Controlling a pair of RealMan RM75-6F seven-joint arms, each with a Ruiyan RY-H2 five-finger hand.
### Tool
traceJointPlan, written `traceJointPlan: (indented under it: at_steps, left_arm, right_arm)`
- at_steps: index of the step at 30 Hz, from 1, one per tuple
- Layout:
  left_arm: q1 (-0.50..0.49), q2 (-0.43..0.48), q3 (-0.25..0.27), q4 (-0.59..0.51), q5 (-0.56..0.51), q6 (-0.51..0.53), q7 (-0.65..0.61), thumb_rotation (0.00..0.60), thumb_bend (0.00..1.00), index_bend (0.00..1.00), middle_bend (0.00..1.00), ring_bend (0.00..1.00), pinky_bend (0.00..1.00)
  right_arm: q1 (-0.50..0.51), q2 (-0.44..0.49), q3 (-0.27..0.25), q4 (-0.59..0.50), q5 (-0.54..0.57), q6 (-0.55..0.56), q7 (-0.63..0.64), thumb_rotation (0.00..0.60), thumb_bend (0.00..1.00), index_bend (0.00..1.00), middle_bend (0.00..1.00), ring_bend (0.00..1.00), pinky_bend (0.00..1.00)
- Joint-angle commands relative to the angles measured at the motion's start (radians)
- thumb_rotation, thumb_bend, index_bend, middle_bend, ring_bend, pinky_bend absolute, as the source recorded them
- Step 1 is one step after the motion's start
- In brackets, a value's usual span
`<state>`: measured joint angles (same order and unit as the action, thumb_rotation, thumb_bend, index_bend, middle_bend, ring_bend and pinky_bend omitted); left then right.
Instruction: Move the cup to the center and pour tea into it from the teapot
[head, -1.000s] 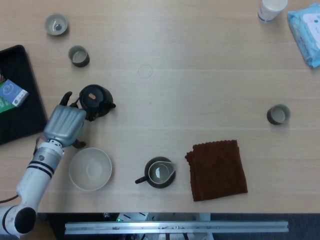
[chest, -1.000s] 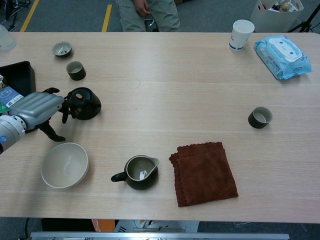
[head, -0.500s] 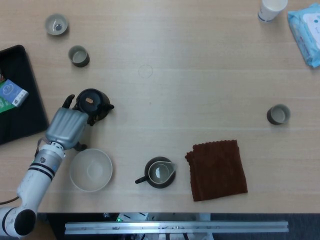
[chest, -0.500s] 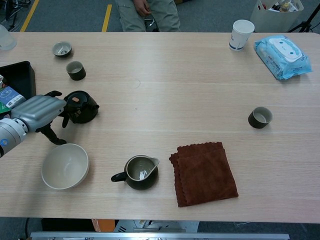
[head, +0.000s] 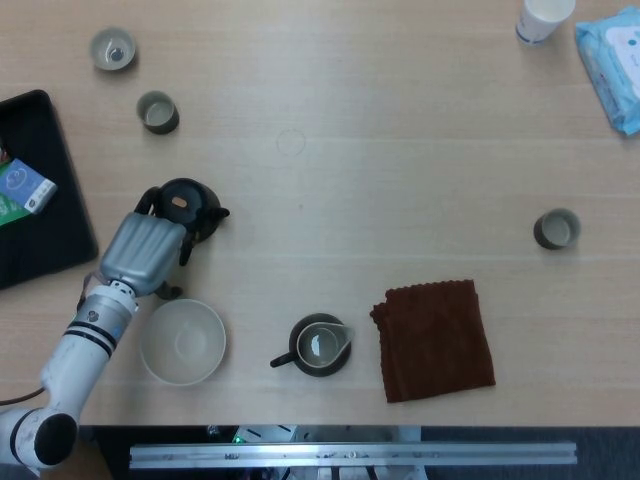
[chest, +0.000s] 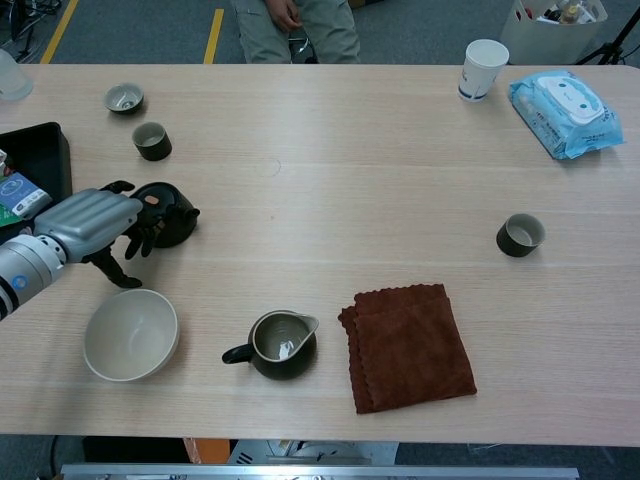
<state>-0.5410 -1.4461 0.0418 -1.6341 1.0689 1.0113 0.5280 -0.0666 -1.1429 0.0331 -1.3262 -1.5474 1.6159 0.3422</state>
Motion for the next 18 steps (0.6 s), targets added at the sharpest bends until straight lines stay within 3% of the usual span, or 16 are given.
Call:
traceJointPlan:
  at_steps: [1, 7, 18]
  left_arm:
    - [-0.003, -0.006, -0.005, 0.009, 0.003, -0.007, -0.008, 0.600, 0.08, 0.60, 0.68, 0.44, 0.04]
    - [-0.011, -0.020, -0.014, 0.032, 0.002, -0.022, -0.018, 0.600, 0.08, 0.63, 0.73, 0.49, 0.02]
    - [-0.028, -0.024, -0.044, 0.048, 0.000, -0.022, -0.024, 0.600, 0.08, 0.74, 0.92, 0.67, 0.02]
  right_arm:
    - [0.000, 0.000, 0.001, 0.000, 0.002, -0.001, 0.002, 0.600, 0.09, 0.35, 0.33, 0.24, 0.32]
    - [0.000, 0.000, 0.003, 0.002, 0.006, -0.004, 0.004, 0.600, 0.09, 0.35, 0.33, 0.24, 0.32]
    - [0.002, -0.002, 0.010, 0.006, 0.014, -0.009, 0.009, 0.600, 0.09, 0.35, 0.33, 0.24, 0.32]
